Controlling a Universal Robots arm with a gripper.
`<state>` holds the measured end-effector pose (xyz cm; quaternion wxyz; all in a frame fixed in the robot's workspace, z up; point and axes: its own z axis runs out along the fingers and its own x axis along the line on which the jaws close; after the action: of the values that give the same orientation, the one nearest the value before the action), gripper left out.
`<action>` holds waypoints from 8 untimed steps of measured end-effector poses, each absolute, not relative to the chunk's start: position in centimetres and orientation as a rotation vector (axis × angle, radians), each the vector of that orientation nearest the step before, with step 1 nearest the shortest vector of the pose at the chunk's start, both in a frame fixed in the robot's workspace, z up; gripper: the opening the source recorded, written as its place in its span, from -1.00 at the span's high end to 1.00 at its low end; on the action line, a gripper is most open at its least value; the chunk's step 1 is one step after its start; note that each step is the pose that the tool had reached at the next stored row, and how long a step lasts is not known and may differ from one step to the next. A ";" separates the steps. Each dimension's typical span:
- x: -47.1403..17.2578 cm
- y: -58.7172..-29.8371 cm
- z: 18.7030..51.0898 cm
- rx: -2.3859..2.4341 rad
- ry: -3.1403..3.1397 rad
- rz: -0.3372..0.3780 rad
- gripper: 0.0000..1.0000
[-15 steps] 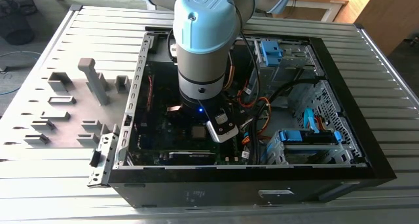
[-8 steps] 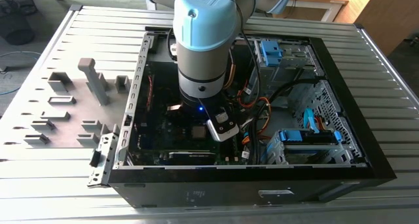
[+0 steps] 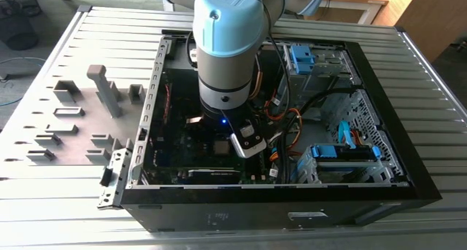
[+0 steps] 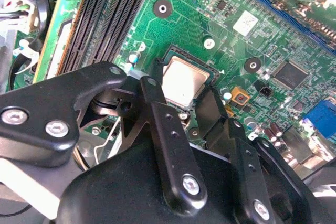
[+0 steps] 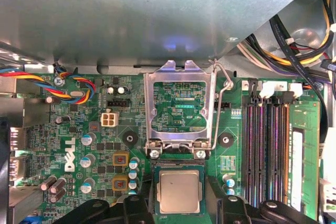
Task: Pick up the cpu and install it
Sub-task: 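Place the cpu into insertion slot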
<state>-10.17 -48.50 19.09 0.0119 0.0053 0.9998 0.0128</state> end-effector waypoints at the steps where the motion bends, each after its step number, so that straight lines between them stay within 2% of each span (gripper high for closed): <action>1: -10.2 -48.5 19.1 0.016 3.118 0.040 -0.04; 6: -10.2 -48.5 19.1 0.016 3.118 0.040 0.00; 7: -10.2 -48.5 19.1 0.016 3.118 0.040 0.13; 8: -10.2 -48.5 19.1 0.016 3.118 0.040 0.13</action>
<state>-10.17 -48.50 19.11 0.0118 0.0053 0.9998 0.0127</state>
